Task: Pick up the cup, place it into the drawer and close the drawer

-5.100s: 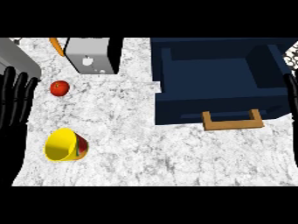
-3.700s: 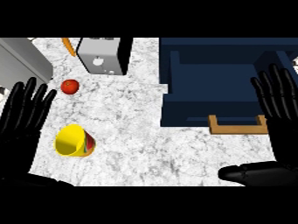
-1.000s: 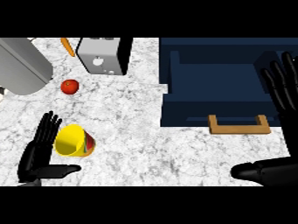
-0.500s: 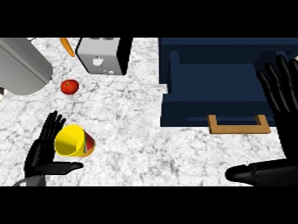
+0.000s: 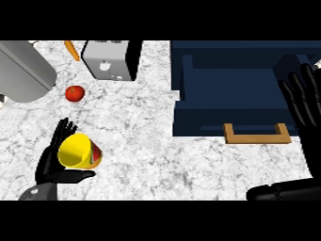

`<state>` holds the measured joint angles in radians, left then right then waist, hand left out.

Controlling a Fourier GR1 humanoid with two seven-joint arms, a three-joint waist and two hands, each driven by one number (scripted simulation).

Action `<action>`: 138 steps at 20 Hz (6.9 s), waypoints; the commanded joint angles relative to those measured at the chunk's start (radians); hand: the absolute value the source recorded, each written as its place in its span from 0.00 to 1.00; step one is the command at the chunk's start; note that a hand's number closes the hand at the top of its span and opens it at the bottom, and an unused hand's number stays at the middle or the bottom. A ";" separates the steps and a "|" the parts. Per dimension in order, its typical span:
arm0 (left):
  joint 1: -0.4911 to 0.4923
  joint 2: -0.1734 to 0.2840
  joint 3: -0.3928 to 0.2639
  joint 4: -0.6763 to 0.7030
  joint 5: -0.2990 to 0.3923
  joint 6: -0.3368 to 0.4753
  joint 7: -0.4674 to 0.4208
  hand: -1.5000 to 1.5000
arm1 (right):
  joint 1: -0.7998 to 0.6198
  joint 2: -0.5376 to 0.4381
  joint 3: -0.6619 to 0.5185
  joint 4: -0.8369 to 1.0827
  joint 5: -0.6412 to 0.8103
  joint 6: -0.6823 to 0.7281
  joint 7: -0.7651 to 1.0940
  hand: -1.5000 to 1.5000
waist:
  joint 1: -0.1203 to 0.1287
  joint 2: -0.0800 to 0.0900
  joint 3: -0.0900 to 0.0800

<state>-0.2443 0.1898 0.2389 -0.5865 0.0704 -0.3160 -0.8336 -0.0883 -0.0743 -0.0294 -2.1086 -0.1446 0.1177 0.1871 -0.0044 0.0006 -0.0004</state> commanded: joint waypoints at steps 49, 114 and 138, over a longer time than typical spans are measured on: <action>-0.051 -0.126 -0.136 -0.689 0.214 0.079 0.320 1.00 | 0.011 -0.041 -0.075 -0.030 -0.065 0.019 0.061 0.00 | 0.012 -0.007 0.002; -1.092 -0.190 -0.813 0.204 0.498 0.798 0.521 1.00 | -0.072 -0.027 -0.049 0.115 -0.055 0.074 -0.063 0.00 | -0.107 0.024 0.003; -1.015 -0.157 -0.671 0.034 0.726 0.703 0.379 0.00 | 0.016 -0.099 -0.073 0.026 -0.173 0.196 -0.031 1.00 | -0.010 0.001 0.000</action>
<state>-1.2794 0.0118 -0.4835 -0.5537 0.7848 0.4185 -0.4502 -0.0908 -0.1389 -0.1149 -2.0557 -0.3327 0.2706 0.1555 -0.0295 0.0038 0.0005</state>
